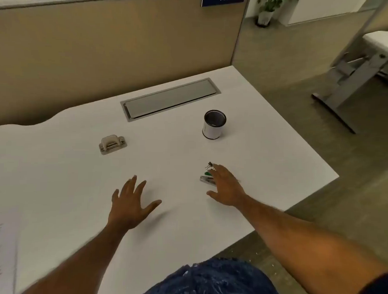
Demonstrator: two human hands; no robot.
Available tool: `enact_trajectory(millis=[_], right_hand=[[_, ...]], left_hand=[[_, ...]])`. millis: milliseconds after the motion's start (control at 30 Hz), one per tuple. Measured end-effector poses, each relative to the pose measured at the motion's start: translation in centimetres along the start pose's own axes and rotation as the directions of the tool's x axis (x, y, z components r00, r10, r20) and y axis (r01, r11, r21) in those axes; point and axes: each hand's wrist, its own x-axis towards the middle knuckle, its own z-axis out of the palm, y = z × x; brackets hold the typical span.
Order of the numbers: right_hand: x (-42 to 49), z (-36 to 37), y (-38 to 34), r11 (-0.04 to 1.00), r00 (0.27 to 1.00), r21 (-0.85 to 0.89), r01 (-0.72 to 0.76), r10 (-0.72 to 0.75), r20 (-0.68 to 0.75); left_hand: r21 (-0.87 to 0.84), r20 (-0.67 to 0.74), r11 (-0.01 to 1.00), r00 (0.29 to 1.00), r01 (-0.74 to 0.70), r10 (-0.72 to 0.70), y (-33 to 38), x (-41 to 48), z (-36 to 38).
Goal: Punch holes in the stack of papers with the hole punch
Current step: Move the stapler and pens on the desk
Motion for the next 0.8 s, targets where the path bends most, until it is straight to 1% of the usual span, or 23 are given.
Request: enact_trajectory(millis=[167, 333, 433, 600, 667, 800], right_hand=[[2.1, -0.4, 1.5, 0.998, 0.998, -0.042, -0.054, 0.055, 0.025], [3.7, 0.7, 2.7, 0.996, 0.996, -0.007, -0.087, 0.087, 0.031], [4.3, 1.8, 3.2, 0.998, 0.998, -0.005, -0.065, 0.065, 0.017], [4.7, 3.5, 4.0, 1.000, 1.000, 0.017, -0.025, 0.025, -0.014], [4.7, 4.3, 4.3, 1.000, 0.999, 0.018, -0.009, 0.010, -0.035], [4.7, 5.6, 4.6, 1.000, 0.996, -0.031, 0.005, -0.008, -0.085]], left_hand=[[0.057, 0.007, 0.998, 1.000, -0.009, 0.009, 1.1, 2.8, 0.0], [0.082, 0.050, 0.996, 0.999, -0.017, 0.013, 2.0, 4.9, 0.6], [0.069, 0.083, 0.998, 0.996, -0.013, 0.007, 2.6, 6.2, 1.1], [0.098, 0.121, 0.995, 0.993, -0.021, 0.009, 3.1, 8.0, 2.1], [0.121, 0.117, 0.992, 0.993, -0.037, 0.023, 3.0, 8.4, 2.8], [0.154, 0.076, 0.984, 0.994, -0.083, 0.072, 2.8, 9.3, 4.0]])
